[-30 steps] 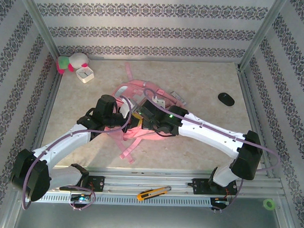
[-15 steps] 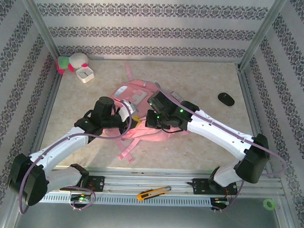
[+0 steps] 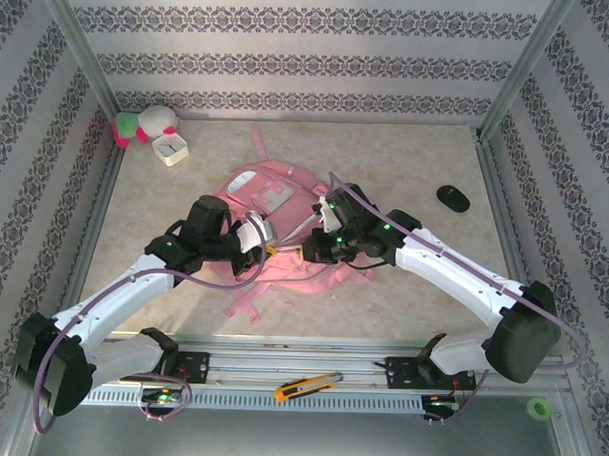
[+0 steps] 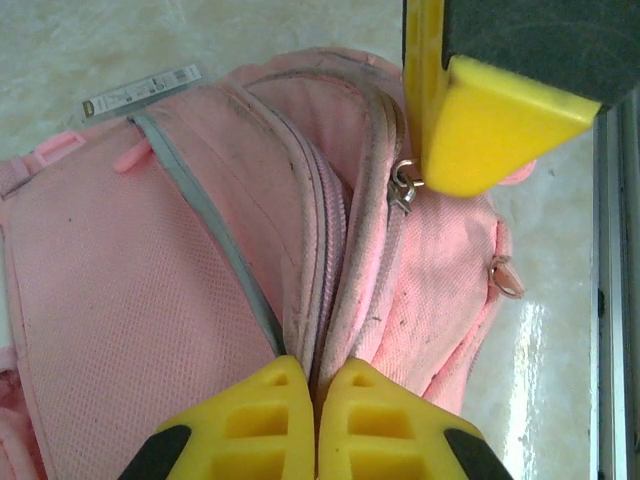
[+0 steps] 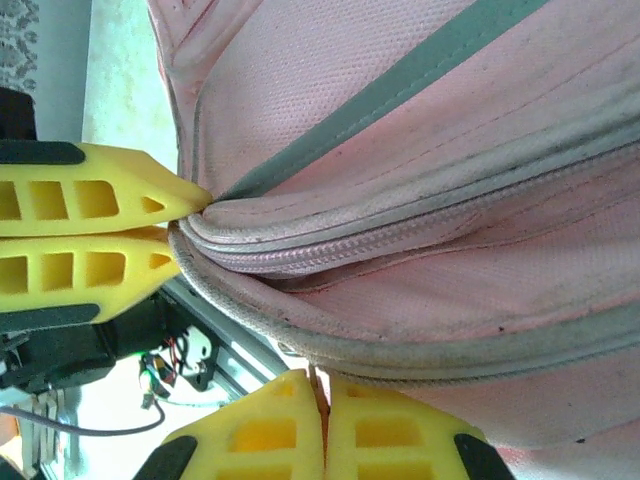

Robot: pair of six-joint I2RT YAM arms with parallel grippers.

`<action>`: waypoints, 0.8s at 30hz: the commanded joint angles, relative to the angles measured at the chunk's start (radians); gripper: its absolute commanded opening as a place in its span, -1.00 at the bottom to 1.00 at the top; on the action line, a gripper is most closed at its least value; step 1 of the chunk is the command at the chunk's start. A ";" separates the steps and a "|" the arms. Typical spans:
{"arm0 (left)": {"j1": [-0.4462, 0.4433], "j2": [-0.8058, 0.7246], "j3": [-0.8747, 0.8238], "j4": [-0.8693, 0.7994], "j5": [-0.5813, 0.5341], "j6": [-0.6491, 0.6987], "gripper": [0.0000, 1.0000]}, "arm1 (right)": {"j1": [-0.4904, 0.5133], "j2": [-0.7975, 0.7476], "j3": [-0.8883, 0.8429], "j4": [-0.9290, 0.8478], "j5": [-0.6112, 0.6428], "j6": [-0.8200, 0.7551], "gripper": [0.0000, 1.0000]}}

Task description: Pack the student bag

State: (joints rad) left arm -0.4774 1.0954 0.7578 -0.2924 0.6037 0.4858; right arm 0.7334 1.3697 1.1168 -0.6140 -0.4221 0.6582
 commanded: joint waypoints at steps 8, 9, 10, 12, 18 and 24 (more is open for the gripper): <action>0.054 -0.051 0.027 -0.238 -0.119 0.059 -1.00 | -0.073 -0.010 -0.096 -0.118 0.111 -0.081 -1.00; 0.055 -0.053 0.027 -0.233 -0.096 0.051 -0.92 | -0.065 -0.009 -0.099 -0.104 0.103 -0.081 -1.00; 0.054 -0.057 0.025 -0.224 -0.054 0.043 -0.70 | -0.059 -0.007 -0.105 -0.092 0.095 -0.085 -1.00; 0.048 -0.063 0.010 -0.184 0.047 0.035 -0.18 | -0.053 -0.003 -0.115 -0.063 0.070 -0.089 -1.00; -0.116 -0.062 -0.072 0.077 -0.052 0.088 0.40 | -0.015 -0.006 -0.094 -0.022 0.007 -0.124 -1.00; -0.192 0.075 -0.021 0.175 -0.126 0.154 0.34 | -0.016 -0.011 -0.096 -0.024 -0.007 -0.129 -1.00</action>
State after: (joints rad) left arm -0.6426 1.1255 0.7055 -0.2211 0.5182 0.5781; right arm 0.7113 1.3678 1.0077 -0.6609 -0.3943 0.5503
